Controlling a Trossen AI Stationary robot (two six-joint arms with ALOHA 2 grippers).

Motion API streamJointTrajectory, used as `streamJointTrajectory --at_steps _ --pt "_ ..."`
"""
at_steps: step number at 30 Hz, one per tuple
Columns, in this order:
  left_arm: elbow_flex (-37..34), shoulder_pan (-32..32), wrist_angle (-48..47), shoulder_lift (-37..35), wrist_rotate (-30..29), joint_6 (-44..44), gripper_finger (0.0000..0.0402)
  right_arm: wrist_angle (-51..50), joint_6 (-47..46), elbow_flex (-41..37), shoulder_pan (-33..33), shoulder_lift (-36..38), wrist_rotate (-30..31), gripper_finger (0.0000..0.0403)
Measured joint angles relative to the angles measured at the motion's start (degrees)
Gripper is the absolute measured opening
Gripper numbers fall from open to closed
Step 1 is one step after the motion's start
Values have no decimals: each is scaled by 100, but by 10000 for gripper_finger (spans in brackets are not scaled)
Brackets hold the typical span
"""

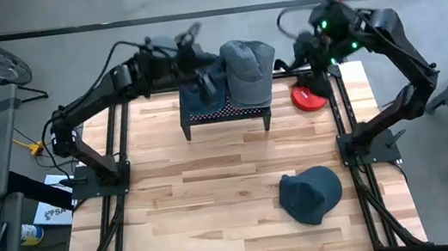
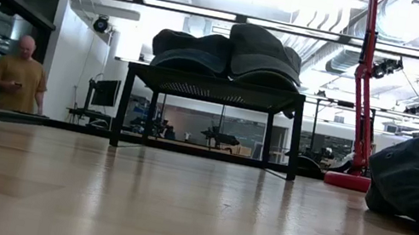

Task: Pick & Place hat
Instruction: Stack the blue cap on the blue cap on the shelf

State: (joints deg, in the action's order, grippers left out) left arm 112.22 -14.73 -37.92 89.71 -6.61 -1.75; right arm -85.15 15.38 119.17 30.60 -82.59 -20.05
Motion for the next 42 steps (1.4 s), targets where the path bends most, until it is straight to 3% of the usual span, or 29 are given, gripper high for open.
streamJointTrajectory --at_steps 2,6,11,17,29,35,42 --pt "0 264 -381 2 -14 -126 236 -499 -401 -2 -360 30 27 232" --pt "-82 844 -1032 -4 -272 -289 236 -182 -1614 -640 -1354 433 160 232" --pt "-474 1513 -1403 -64 -346 -837 236 -17 -3713 -2143 -2653 1000 954 232" --pt "-1100 2454 -1124 -136 -745 -1490 236 1206 -5428 -4026 -3968 1405 983 232" --pt "-2511 3660 409 -138 -1372 -2830 236 2499 -7370 -6516 -5282 1408 691 232" --pt "-2770 3973 539 -138 -1749 -3460 236 3538 -8252 -7290 -5634 1406 871 232" --pt "-2944 4243 515 -138 -2321 -3976 236 4114 -8596 -7834 -5703 1406 1176 232"
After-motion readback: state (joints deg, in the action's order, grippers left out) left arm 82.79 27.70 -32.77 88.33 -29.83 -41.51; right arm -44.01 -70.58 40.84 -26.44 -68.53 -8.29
